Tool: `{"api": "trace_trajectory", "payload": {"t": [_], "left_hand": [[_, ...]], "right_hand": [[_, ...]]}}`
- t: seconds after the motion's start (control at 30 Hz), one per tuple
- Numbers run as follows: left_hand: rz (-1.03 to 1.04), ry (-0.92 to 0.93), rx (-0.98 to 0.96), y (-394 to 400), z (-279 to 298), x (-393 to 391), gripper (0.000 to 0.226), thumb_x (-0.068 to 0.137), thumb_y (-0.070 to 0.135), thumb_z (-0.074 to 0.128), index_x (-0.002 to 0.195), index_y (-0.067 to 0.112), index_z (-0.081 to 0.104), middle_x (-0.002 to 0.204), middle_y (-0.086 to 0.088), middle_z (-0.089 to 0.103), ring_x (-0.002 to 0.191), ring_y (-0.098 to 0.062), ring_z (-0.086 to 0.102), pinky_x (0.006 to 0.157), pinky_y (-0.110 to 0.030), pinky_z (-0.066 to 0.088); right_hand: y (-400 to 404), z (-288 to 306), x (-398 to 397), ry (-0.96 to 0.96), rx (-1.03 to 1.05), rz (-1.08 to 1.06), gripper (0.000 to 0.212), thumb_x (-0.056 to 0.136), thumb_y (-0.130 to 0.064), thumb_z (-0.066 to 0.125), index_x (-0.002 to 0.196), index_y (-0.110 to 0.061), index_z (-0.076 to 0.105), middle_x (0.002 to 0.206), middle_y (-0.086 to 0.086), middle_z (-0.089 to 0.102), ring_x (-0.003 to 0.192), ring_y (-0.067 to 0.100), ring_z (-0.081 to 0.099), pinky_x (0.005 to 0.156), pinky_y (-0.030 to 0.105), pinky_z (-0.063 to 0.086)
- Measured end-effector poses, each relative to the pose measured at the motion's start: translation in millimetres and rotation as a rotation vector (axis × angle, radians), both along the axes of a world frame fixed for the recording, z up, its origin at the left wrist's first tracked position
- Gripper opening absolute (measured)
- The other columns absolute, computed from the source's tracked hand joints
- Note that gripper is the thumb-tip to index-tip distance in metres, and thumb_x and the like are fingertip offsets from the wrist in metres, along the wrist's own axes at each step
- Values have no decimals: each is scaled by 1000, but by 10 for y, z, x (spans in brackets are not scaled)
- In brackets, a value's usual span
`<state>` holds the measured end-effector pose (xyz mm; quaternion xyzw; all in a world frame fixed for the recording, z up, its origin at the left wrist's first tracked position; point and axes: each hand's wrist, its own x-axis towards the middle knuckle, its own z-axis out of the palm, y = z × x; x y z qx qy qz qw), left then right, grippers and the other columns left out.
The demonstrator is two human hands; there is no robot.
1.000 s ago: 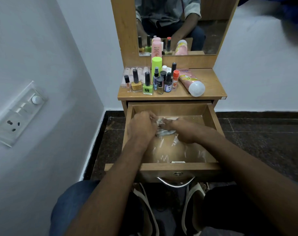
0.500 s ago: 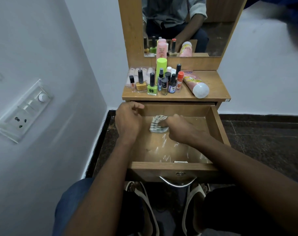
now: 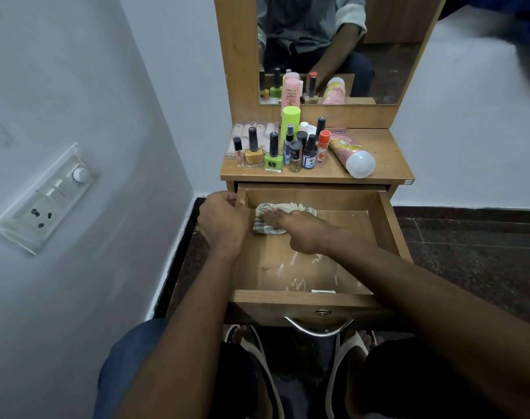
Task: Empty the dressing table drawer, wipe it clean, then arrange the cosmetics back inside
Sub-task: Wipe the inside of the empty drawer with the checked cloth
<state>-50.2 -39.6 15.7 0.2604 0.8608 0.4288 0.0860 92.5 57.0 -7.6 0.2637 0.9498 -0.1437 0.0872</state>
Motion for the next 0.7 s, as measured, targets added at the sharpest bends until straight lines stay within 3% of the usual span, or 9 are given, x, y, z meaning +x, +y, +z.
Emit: {"api": "trace_trajectory", "payload": {"t": [0.17, 0.33, 0.43, 0.53, 0.63, 0.7], "left_hand": [[8, 84, -9, -14, 2, 69, 12, 95, 18, 73, 101, 15, 83, 96, -3, 80, 81, -16, 66, 67, -27, 41], [-34, 204, -58, -22, 14, 103, 14, 93, 12, 71, 101, 18, 81, 96, -4, 76, 91, -26, 71, 67, -35, 50], [-71, 266, -67, -6, 30, 145, 30, 93, 4, 73, 116, 23, 78, 114, -1, 72, 105, -23, 67, 83, -39, 59], [-151, 295, -110, -25, 33, 233, 38, 86, 1, 81, 113, 27, 78, 114, 3, 74, 106, -18, 67, 86, -39, 60], [-198, 286, -128, -23, 54, 318, 36, 81, 3, 84, 103, 31, 79, 111, 8, 75, 105, -14, 67, 86, -34, 57], [-215, 307, -129, -17, 57, 317, 33, 81, 5, 85, 101, 31, 80, 113, 8, 76, 104, -14, 68, 88, -34, 59]], "right_hand": [[-144, -69, -210, 45, 9, 20, 98, 84, 21, 50, 167, -19, 16, 174, 6, 17, 154, 29, 34, 119, 43, 39], [41, -61, 45, 55, 2, -116, 80, 83, 10, 54, 152, -30, 51, 151, 3, 57, 132, 29, 57, 100, 43, 53], [103, -1, 338, 8, 70, -272, 64, 84, 5, 56, 139, -25, 65, 134, 7, 68, 120, 30, 64, 92, 40, 56], [41, 53, 371, -31, 76, -262, 58, 87, 7, 57, 139, -16, 63, 135, 11, 65, 120, 31, 61, 90, 38, 53], [-66, 12, 216, -28, -28, -127, 75, 83, 9, 55, 150, -26, 52, 149, 7, 54, 127, 32, 56, 88, 34, 47], [-29, -10, 199, -7, -7, -123, 75, 83, 5, 55, 149, -28, 52, 146, 7, 57, 128, 32, 57, 91, 37, 49]]}}
